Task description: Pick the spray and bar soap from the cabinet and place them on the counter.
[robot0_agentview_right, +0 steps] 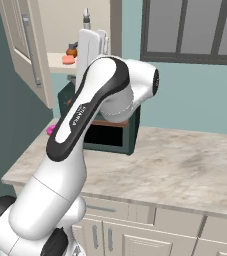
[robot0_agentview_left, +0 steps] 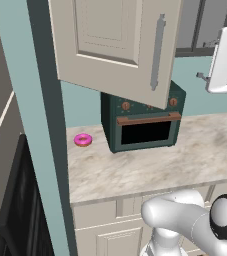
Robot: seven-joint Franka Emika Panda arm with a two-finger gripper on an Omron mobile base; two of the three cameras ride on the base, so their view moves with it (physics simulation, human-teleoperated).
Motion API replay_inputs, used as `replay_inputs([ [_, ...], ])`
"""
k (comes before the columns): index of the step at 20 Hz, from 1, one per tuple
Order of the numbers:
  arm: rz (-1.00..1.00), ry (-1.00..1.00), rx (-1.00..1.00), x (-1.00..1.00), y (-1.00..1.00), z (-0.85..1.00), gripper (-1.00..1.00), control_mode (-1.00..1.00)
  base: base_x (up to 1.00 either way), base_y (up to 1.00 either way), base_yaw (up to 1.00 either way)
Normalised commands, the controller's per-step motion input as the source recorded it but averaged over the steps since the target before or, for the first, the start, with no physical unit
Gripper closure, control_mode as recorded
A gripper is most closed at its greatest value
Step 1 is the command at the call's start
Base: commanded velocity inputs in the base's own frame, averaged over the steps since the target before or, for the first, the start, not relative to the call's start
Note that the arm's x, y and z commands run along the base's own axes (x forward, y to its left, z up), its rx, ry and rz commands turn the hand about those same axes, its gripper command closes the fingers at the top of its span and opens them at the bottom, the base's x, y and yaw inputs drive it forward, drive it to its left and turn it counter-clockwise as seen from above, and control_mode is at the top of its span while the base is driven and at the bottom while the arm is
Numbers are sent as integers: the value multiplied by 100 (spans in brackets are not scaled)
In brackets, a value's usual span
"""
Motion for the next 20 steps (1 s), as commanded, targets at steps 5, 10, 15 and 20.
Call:
replay_inputs([
  [5,2,0,0,27,12,-5,-100,-100,0,0,0],
  [10,7,0,0,20,2,-2,-100,-100,0,0,0],
  [15,8,0,0,13,10,0,-100,-100,0,0,0],
  [20,11,0,0,1,13,0,-100,-100,0,0,0],
])
